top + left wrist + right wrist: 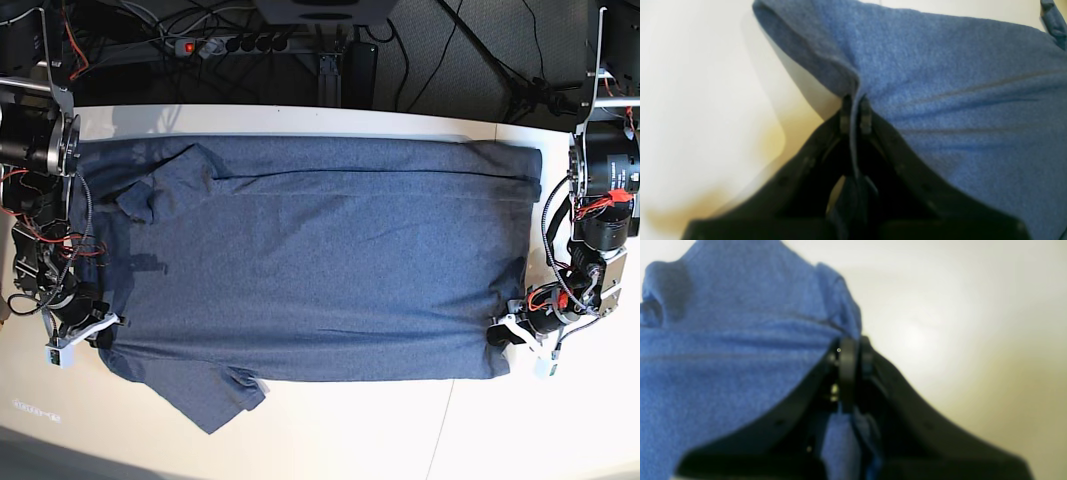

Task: Fold the T-shirt properly
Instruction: 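Lift the hem with both grippers and fold it over toward the collar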

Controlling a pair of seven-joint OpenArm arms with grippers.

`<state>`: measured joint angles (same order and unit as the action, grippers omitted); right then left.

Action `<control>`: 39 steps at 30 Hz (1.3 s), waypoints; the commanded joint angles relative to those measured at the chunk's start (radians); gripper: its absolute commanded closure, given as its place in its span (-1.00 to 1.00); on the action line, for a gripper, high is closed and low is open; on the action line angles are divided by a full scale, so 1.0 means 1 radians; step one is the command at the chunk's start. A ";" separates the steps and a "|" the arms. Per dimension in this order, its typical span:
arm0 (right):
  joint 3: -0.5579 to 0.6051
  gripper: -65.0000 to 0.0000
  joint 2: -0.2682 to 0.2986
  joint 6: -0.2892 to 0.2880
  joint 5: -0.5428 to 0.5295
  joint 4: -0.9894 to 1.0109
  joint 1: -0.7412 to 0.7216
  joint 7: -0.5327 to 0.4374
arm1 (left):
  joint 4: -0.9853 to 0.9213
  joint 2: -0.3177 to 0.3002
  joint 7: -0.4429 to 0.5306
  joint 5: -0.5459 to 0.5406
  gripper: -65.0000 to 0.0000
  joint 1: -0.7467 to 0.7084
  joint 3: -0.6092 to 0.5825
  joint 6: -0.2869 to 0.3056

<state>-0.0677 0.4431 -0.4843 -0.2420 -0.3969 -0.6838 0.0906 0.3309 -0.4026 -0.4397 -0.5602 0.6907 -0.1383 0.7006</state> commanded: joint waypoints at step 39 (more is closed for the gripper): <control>-0.076 1.00 0.077 -0.069 -0.056 -0.411 0.322 -0.027 | 0.414 -0.169 -0.671 -0.658 1.00 -0.171 0.000 -0.002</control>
<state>-0.1337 0.4957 -0.4889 -0.2901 -0.7898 -0.3355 0.0906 0.7288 -0.5491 -1.1229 -1.1999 0.4850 -0.1432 0.6971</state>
